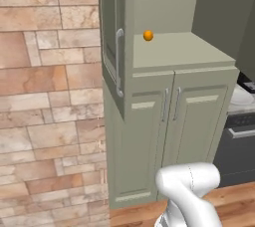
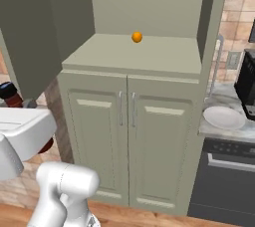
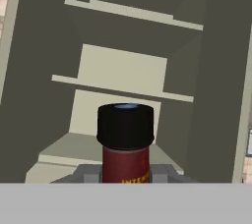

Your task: Pick the fish from the plate and place it on the cutting board. Then pick the condiment bottle from the cabinet and place it next to the cutting board.

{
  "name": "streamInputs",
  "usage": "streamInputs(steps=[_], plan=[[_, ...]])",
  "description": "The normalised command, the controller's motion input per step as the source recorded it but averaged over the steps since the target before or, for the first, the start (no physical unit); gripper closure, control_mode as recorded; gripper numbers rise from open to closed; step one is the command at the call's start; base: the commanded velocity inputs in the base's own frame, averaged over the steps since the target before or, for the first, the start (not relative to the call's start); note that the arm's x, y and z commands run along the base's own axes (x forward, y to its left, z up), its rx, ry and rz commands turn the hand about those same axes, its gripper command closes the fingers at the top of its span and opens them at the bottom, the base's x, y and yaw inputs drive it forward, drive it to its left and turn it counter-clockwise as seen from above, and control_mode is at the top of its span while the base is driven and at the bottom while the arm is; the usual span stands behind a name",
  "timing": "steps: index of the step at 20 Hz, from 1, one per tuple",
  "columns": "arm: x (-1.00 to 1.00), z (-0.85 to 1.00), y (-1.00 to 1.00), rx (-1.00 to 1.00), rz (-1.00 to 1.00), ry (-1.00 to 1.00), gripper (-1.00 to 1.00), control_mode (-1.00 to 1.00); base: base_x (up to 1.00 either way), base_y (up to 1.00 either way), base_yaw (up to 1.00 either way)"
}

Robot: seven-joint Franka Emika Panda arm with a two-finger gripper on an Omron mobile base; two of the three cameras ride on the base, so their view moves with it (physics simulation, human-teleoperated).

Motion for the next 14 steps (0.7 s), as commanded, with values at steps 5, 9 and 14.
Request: streamInputs(steps=[5, 9, 14], plan=[[0.00, 0.00, 0.00, 0.00, 0.00, 0.00, 1.00, 1.00, 0.00, -0.39, 0.00], [0.00, 0.00, 0.00, 0.00, 0.00, 0.00, 1.00, 1.00, 0.00, -0.46, 0.00], [0.00, 0.00, 0.00, 0.00, 0.00, 0.00, 1.00, 1.00, 0.00, -0.43, 0.00]])
